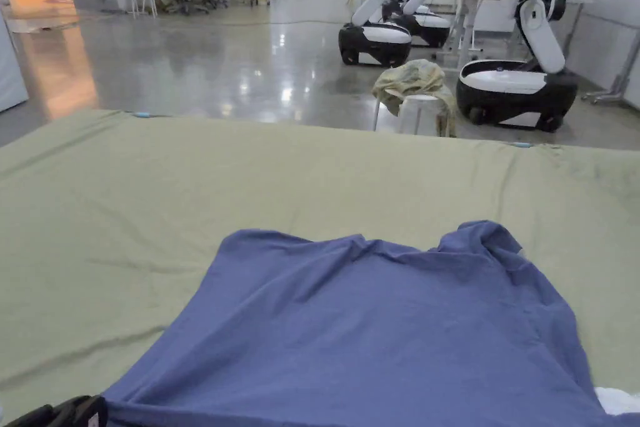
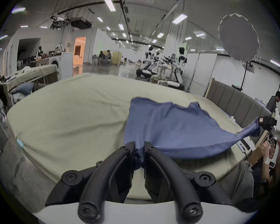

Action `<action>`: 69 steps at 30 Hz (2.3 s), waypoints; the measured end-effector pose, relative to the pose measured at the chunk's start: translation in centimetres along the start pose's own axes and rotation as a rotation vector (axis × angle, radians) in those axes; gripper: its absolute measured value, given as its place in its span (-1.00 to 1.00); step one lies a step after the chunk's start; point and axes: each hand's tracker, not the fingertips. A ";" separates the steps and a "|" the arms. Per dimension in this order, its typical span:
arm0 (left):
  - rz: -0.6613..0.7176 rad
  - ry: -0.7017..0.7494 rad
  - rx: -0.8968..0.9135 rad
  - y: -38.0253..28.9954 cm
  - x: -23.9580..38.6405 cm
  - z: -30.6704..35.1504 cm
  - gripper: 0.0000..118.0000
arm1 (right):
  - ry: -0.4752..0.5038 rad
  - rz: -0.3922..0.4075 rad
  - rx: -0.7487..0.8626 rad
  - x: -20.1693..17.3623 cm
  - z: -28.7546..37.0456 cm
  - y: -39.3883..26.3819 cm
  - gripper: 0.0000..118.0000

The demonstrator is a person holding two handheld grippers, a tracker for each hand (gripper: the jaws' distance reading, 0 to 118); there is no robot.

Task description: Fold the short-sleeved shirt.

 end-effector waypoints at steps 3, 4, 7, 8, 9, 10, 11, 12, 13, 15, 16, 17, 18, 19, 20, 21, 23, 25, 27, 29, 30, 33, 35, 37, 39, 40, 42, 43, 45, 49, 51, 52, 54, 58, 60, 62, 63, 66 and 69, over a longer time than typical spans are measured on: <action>0.033 -0.005 -0.030 -1.1 -1.0 -0.9 -0.81 | -0.023 0.075 -0.072 1.1 -1.2 -1.6 -0.97; 0.050 -0.017 -0.036 -1.2 -1.4 -1.2 -0.81 | -0.035 0.102 -0.076 1.3 -1.6 -2.1 -0.96; 0.036 -0.022 -0.021 -1.4 -1.6 -1.8 -0.75 | -0.028 0.123 -0.105 0.8 -3.3 -3.2 -0.67; 0.011 -0.029 -0.026 -1.2 -1.5 -1.9 -0.71 | -0.021 0.116 -0.132 1.0 -4.0 -3.5 -0.61; -0.046 0.001 -0.023 -1.0 -1.1 -2.0 -0.65 | -0.020 0.101 -0.146 1.2 -4.7 -3.8 -0.51; -0.078 0.007 -0.018 -0.7 -0.7 -1.9 -0.53 | -0.016 0.092 -0.152 1.5 -5.3 -4.0 -0.43; -0.115 0.024 -0.010 -0.6 0.1 -1.7 -0.37 | -0.011 0.086 -0.165 1.7 -6.0 -4.2 -0.28; -0.122 0.030 0.018 -0.2 0.5 -1.3 -0.25 | -0.018 0.082 -0.175 1.8 -6.6 -4.3 -0.17; -0.129 0.036 0.036 0.2 0.8 -1.0 -0.20 | -0.023 0.080 -0.182 1.9 -7.0 -4.4 -0.11; -0.151 0.062 0.093 0.8 1.6 -0.1 -0.20 | -0.031 0.080 -0.190 2.6 -7.7 -4.6 -0.06; -0.157 0.077 0.117 1.2 1.9 0.3 -0.19 | -0.032 0.077 -0.190 2.7 -7.7 -4.5 -0.04; -0.167 0.086 0.146 1.7 2.4 0.9 -0.18 | -0.033 0.073 -0.185 2.7 -7.6 -4.3 -0.04; -0.181 0.086 0.173 2.2 3.0 1.5 -0.18 | -0.037 0.077 -0.166 2.2 -7.1 -4.1 -0.04; -0.195 0.087 0.200 1.1 1.7 1.2 -0.18 | -0.043 0.087 -0.146 2.1 -6.8 -3.8 -0.04; -0.205 0.088 0.227 1.4 2.2 1.8 -0.18 | -0.059 0.112 -0.115 1.9 -6.2 -3.5 -0.04; -0.210 0.079 0.254 1.8 2.7 2.4 -0.18 | -0.076 0.138 -0.074 1.5 -5.5 -3.2 -0.04; -0.218 0.080 0.298 2.2 4.3 3.4 -0.18 | -0.090 0.183 0.012 0.8 -3.9 -2.6 0.02; -0.226 0.056 0.345 2.7 5.2 4.4 -0.18 | -0.085 0.214 0.088 0.0 -2.4 -2.0 0.05; -0.224 0.047 0.362 3.1 6.4 4.9 -0.18 | -0.062 0.242 0.137 0.1 -1.3 -1.6 0.05; -0.218 0.014 0.366 3.7 7.2 5.3 -0.18 | -0.056 0.265 0.152 -0.9 -0.4 -1.3 0.05; -0.206 -0.004 0.357 3.9 7.4 5.3 -0.18 | -0.051 0.276 0.152 -1.5 -0.2 -1.2 0.05; -0.178 -0.029 0.352 3.0 6.8 5.1 -0.37 | -0.019 0.290 0.141 -2.8 0.3 -1.4 0.04; -0.180 -0.033 0.346 2.9 7.5 5.2 -0.77 | 0.008 0.293 0.127 -3.8 0.2 -1.9 -0.36; -0.186 -0.010 0.348 2.7 7.8 5.4 -0.79 | 0.036 0.295 0.112 -4.5 0.0 -2.3 -0.70; -0.203 -0.029 0.339 2.6 7.7 5.7 -0.82 | 0.033 0.300 0.116 -5.2 -0.2 -3.0 -0.92; -0.218 -0.012 0.344 2.6 8.0 5.8 -0.88 | 0.037 0.302 0.123 -5.3 -0.2 -3.3 -0.92; -0.252 0.031 0.336 2.3 8.2 6.0 -0.94 | 0.054 0.291 0.123 -5.7 -0.4 -3.6 -1.00; -0.253 0.041 0.329 2.2 7.9 6.0 -0.95 | 0.044 0.287 0.124 -5.9 -0.5 -3.7 -1.00; -0.240 0.045 0.323 2.2 7.7 6.3 -0.96 | 0.045 0.273 0.107 -5.9 -0.8 -3.4 -1.00; -0.237 0.084 0.321 1.9 7.4 6.6 -0.96 | 0.064 0.194 0.103 -5.5 -1.2 -2.8 -1.00; -0.225 0.080 0.305 1.9 6.6 6.8 -0.96 | 0.063 0.174 0.107 -5.3 -1.1 -2.5 -1.00; -0.209 0.077 0.283 1.8 6.2 6.7 -0.96 | 0.062 0.173 0.116 -5.4 -1.0 -2.5 -1.00; -0.190 0.058 0.257 1.2 4.7 6.4 -0.94 | 0.051 0.181 0.121 -5.4 -0.9 -2.3 -1.00; -0.134 0.018 0.088 0.1 1.1 4.2 -0.08 | 0.057 0.189 0.109 -5.2 -0.9 -2.5 -1.00; -0.107 -0.006 0.000 -1.2 -0.5 2.3 -0.08 | 0.059 0.181 0.094 -5.0 -1.2 -2.8 -1.00; -0.107 0.019 -0.077 -2.7 -1.2 0.6 -0.08 | 0.059 0.169 0.077 -4.9 -1.3 -3.0 -1.00; -0.114 0.025 -0.106 -3.2 -1.6 -0.2 -0.08 | 0.059 0.164 0.068 -4.9 -1.4 -3.1 -1.00; -0.093 0.032 -0.194 -4.5 -2.4 -2.4 -0.08 | 0.056 0.164 0.051 -5.1 -1.1 -2.9 -1.00; -0.049 0.031 -0.208 -4.9 -3.1 -4.0 -0.08 | 0.048 0.172 0.038 -5.1 -1.1 -2.9 -1.00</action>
